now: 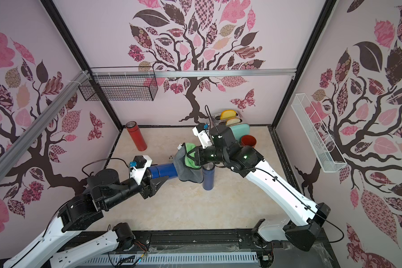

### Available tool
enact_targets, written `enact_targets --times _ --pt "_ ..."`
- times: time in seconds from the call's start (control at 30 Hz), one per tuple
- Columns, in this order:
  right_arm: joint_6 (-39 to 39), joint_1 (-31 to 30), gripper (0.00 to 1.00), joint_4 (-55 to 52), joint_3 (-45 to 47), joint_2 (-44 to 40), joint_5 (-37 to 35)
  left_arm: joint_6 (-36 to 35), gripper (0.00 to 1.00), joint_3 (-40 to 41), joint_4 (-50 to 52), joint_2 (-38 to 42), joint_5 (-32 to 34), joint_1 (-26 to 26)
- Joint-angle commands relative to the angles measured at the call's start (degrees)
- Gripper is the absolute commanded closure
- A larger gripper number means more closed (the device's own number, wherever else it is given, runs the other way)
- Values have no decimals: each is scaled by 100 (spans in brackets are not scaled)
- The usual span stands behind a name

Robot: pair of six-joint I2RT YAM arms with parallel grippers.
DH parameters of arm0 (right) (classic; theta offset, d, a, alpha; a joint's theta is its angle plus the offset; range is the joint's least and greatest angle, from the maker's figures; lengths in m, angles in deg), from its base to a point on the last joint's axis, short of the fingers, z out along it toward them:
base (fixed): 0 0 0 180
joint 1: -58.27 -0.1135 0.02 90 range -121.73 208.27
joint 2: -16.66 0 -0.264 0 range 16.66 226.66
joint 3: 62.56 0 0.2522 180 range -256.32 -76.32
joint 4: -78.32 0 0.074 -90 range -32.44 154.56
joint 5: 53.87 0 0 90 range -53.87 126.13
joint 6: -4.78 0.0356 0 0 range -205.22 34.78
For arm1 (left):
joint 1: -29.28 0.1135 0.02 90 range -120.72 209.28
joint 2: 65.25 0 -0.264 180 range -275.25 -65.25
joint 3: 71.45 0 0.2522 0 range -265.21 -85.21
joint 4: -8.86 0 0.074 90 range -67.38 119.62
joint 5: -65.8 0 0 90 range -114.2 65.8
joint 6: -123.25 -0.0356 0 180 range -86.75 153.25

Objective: Wipe the surface of the thermos
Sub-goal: Wipe the dirt from the surface of the thermos.

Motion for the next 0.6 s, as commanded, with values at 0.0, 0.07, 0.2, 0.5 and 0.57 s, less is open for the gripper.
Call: enact_targets --times 0.0,0.07,0.2,0.5,0.57 --pt "-59 -147 100 123 -177 -189 142 217 100 -311 -325 -42 149 -19" --pt "-91 -590 100 189 -392 -132 16 375 100 -441 -151 -232 215 -12" --pt "-51 -1070 100 259 -744 48 60 631 100 -796 263 -702 126 -19" --pt "-117 -279 100 150 356 -330 -566 1190 100 -1262 807 -1095 140 -4" --pt "-254 -257 100 -16 457 -364 -815 1346 100 -1354 899 -1104 200 10"
